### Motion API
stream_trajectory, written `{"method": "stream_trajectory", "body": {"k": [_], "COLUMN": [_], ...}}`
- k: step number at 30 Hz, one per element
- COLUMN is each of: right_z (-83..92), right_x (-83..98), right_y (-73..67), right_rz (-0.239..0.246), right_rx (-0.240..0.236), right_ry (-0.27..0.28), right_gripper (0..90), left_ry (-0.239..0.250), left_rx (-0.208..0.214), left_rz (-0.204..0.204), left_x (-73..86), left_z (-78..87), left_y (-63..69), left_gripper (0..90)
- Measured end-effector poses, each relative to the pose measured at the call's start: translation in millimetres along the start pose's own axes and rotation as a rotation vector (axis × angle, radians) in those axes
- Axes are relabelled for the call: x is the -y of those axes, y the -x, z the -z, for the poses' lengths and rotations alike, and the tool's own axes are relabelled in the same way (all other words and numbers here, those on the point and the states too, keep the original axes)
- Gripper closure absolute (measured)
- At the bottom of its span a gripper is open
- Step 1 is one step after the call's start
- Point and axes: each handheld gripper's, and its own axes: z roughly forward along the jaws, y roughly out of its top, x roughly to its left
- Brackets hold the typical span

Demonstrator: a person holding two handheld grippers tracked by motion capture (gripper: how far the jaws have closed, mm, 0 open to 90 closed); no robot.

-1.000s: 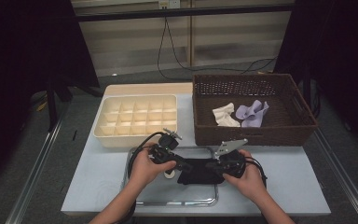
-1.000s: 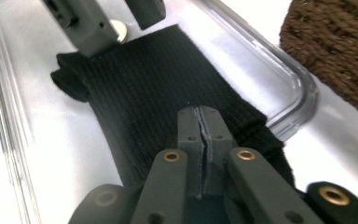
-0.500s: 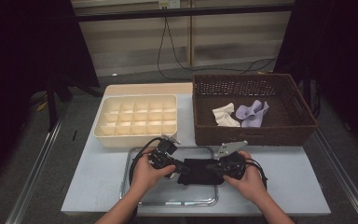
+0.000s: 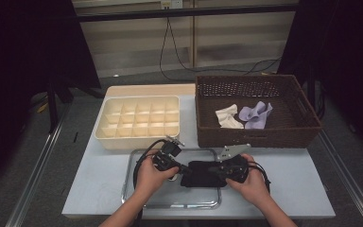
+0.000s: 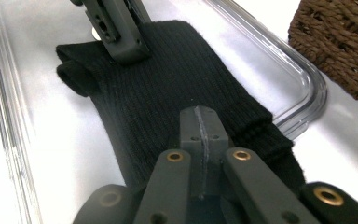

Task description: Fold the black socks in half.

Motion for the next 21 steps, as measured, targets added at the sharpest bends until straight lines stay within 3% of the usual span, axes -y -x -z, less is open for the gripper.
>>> {"method": "stream_trajectory", "body": {"k": [4,10,12,14,17,21], "right_z": [-1.4,-6.6,-9.2,-11.2,-15.1,-20.5], "right_x": [-0.1,-3.7,-5.7,-7.5,-10.4,-13.7], "right_y": [-0.6,-6.1,-8.1,-10.1,-13.9,-18.5], "right_rz": [-0.018,0.002,0.002,0.006,0.014,0.019], "right_rx": [-0.011,-0.013,-0.013,-0.015,-0.017,-0.018], "right_ry": [0.007,0.011,0.009,0.012,0.010,0.014], "right_gripper": [90.0,90.0,90.0,90.0,90.0,90.0], "left_ry": [0.021,0.052,0.030,0.031,0.031,-0.007], "left_rx": [0.036,0.073,0.068,0.072,0.067,0.056], "left_rz": [0.019,0.046,0.020,0.033,0.021,-0.006], "left_x": [-3.3,-8.3,-11.0,-14.0,-19.2,-24.5], "left_z": [8.4,17.3,20.5,22.7,25.2,22.7], "left_y": [0.7,0.5,1.7,4.6,7.6,11.9], "left_gripper": [82.2,82.3,82.4,82.5,82.6,82.6]}}
